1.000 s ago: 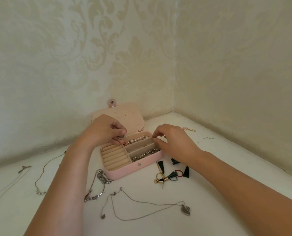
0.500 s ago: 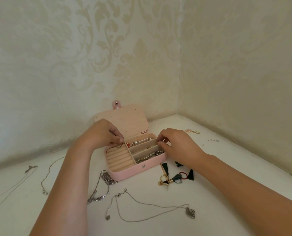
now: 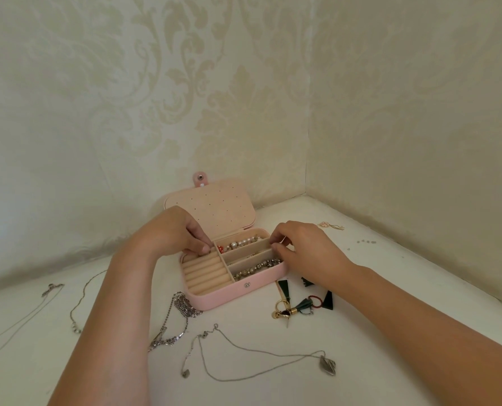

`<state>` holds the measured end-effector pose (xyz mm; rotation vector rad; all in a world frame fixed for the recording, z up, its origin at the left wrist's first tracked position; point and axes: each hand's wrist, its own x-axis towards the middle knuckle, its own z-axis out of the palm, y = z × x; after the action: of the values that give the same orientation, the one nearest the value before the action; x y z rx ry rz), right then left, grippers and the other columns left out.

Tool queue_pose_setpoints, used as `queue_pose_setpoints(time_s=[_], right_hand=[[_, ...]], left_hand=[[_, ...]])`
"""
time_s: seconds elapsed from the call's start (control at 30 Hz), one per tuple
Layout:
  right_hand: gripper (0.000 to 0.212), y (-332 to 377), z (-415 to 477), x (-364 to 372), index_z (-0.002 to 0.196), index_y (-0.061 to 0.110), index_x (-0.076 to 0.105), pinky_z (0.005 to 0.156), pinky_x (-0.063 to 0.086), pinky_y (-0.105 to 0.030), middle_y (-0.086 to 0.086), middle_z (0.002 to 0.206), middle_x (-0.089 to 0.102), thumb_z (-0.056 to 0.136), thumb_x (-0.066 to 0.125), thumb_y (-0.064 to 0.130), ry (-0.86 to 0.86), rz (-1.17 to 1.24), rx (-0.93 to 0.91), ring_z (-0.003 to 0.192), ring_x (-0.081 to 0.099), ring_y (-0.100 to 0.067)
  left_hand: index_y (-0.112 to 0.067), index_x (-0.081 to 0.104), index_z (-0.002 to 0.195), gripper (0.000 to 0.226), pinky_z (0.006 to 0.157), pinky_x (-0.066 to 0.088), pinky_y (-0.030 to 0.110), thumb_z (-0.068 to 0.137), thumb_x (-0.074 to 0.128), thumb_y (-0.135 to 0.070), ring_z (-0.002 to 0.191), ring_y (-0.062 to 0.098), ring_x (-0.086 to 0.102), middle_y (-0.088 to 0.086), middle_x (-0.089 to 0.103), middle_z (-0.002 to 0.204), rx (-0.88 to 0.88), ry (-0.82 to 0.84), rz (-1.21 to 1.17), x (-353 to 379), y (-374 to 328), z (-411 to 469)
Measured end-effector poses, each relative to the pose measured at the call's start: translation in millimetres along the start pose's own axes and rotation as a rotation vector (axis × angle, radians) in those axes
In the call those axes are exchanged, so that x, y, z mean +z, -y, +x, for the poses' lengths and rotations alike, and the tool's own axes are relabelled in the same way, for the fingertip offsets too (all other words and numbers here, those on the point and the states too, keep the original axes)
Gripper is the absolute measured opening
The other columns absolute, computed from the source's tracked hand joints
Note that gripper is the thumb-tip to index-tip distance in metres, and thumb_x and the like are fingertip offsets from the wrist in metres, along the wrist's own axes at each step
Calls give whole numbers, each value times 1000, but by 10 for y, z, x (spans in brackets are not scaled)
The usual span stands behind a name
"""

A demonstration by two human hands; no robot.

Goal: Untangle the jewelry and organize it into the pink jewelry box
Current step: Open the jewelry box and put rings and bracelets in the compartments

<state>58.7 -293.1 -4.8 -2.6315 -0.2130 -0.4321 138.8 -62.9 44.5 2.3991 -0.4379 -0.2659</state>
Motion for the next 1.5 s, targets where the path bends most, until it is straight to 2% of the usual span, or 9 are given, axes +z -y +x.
queue_pose_setpoints(time_s=[0.17,0.4,0.57,0.7,0.83,1.0,1.13,1.33,1.5], right_hand=[[18,-3,0,4,104,17,64,80,45,-25,3,103,63,94,50,20,-1,0,-2,93,56,-11],[18,-3,0,7,105,18,64,79,43,-22,5,105,61,94,50,21,-5,-8,-5,95,55,-10],[13,-9,21,-166,101,19,64,78,48,-23,8,102,59,93,54,23,-69,58,14,88,59,-6],[5,-155,46,-456,93,21,65,59,44,-12,12,90,63,89,62,23,-159,162,120,73,58,-1],[7,-353,40,-631,83,19,71,46,36,-6,4,80,68,80,73,24,123,70,221,56,55,-3],[10,-467,2,-668,82,26,73,59,41,-13,2,82,72,74,79,26,359,46,262,49,53,6],[22,-415,-12,-641,80,29,72,66,43,-20,6,83,70,66,81,44,386,30,260,65,57,0],[20,-307,-5,-547,84,25,71,46,34,-3,17,72,60,70,81,34,384,-42,252,65,52,4],[17,-313,21,-528,85,24,70,62,38,-15,13,74,62,72,81,23,450,41,312,70,55,-1]], left_hand=[[-13,74,68,20,78,55,31,70,77,6,68,21,62,17,70,73,-11,18,-1,18,6,17],[-3,66,67,22,43,47,14,71,70,18,38,5,56,2,61,48,-81,39,-64,73,-9,35],[-8,68,64,23,47,51,15,68,74,14,43,8,57,0,63,49,-95,25,-55,70,7,52],[-9,66,64,24,49,52,15,70,74,13,44,6,57,-4,61,47,-99,39,-46,81,16,55],[-8,66,71,23,62,56,27,70,73,14,57,18,60,3,63,57,-75,29,-24,66,-18,44],[-12,68,82,12,58,56,26,76,77,-8,63,15,58,3,60,74,78,-111,-46,160,-202,20],[-18,69,85,7,55,53,20,80,74,-20,69,6,59,-4,64,80,219,-34,-65,380,-441,-52],[-24,71,90,14,73,48,19,81,70,-35,80,2,58,-9,67,88,289,31,125,670,-605,-111],[-21,70,95,13,66,45,16,86,65,-30,70,-1,55,-10,65,83,339,15,157,795,-671,-131]])
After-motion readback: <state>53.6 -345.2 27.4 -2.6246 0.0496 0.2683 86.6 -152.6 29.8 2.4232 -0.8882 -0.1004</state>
